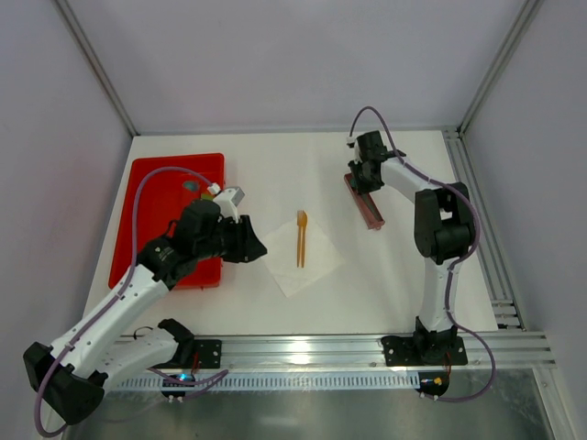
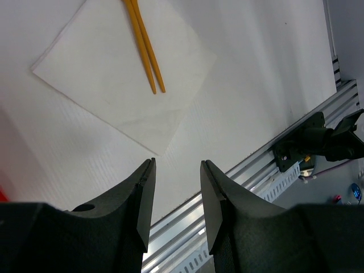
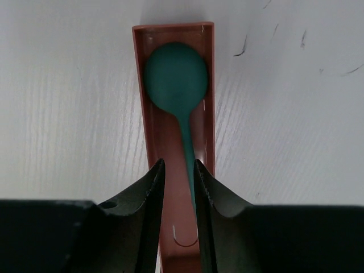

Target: Place the utensils on the paper napkin and roll it up

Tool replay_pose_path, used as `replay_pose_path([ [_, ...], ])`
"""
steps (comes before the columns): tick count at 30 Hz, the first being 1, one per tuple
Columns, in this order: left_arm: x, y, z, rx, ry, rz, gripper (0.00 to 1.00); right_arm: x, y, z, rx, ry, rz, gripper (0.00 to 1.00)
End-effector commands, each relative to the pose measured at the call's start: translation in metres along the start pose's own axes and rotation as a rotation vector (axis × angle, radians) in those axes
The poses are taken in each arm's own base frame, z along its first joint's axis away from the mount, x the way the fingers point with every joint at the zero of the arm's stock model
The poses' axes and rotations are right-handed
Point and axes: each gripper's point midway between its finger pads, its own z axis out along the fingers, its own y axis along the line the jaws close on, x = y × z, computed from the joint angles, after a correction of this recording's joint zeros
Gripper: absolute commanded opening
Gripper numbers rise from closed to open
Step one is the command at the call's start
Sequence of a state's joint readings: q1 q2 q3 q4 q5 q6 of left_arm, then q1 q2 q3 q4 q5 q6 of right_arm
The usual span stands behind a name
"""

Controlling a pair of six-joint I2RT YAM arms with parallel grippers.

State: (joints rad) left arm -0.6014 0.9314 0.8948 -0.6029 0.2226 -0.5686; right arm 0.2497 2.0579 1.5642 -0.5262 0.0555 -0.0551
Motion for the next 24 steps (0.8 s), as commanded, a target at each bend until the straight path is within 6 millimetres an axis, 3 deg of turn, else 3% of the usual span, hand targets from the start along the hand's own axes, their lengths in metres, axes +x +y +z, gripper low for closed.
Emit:
replay_pose_path([
  [1,-0.008,0.002,0.002,-0.014,-0.035,-0.002,0.41,-0.026,0.004,0.004,-0.017,-0.07,-0.029,0.29],
  [5,-0.009,0.005,0.003,-0.029,-0.038,-0.007,0.41,-0.021,-0.001,0.02,-0.005,-0.031,-0.032,0.29],
  [10,-0.009,0.006,0.006,-0.034,-0.035,-0.019,0.41,-0.022,-0.005,0.02,0.002,-0.025,-0.04,0.29],
  [19,-0.011,0.005,0.006,-0.033,-0.037,-0.016,0.41,-0.006,-0.009,0.026,0.003,0.038,-0.06,0.28],
  [24,-0.01,0.005,0.006,-0.032,-0.035,-0.016,0.41,0.002,-0.016,0.024,0.04,0.072,-0.081,0.21],
])
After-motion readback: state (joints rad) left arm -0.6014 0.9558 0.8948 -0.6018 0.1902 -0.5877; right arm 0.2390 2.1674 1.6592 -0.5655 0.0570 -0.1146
